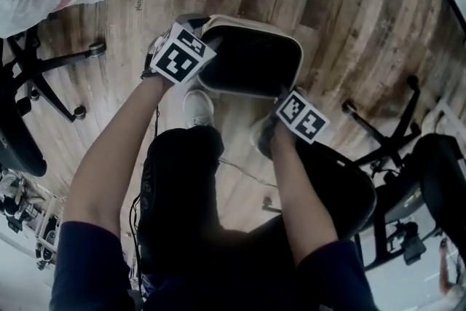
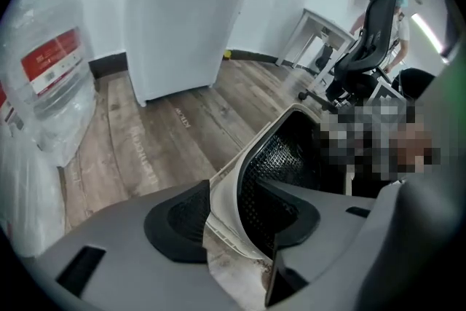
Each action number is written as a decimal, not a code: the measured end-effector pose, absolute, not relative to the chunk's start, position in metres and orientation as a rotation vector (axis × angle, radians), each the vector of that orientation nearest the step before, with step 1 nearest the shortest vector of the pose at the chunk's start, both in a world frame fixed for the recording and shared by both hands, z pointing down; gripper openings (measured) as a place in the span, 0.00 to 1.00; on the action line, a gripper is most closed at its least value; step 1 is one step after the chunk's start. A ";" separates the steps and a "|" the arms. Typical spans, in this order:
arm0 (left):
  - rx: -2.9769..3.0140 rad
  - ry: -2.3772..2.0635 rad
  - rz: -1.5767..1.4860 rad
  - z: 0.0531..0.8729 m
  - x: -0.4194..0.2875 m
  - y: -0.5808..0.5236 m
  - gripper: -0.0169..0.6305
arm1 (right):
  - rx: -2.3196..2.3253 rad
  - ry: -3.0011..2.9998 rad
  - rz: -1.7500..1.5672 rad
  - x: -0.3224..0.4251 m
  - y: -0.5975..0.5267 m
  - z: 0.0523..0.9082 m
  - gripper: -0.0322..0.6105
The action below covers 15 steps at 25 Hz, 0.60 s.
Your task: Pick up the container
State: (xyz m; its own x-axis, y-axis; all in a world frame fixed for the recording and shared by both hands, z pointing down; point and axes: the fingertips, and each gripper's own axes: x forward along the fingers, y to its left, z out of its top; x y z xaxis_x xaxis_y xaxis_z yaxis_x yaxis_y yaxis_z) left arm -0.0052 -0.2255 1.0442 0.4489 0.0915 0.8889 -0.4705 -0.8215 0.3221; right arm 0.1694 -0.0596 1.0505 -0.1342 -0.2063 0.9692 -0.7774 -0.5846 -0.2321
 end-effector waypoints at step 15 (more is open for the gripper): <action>2.098 -0.311 1.515 1.052 -0.013 -0.221 0.15 | 1.720 -1.063 1.765 0.164 -0.066 1.049 0.16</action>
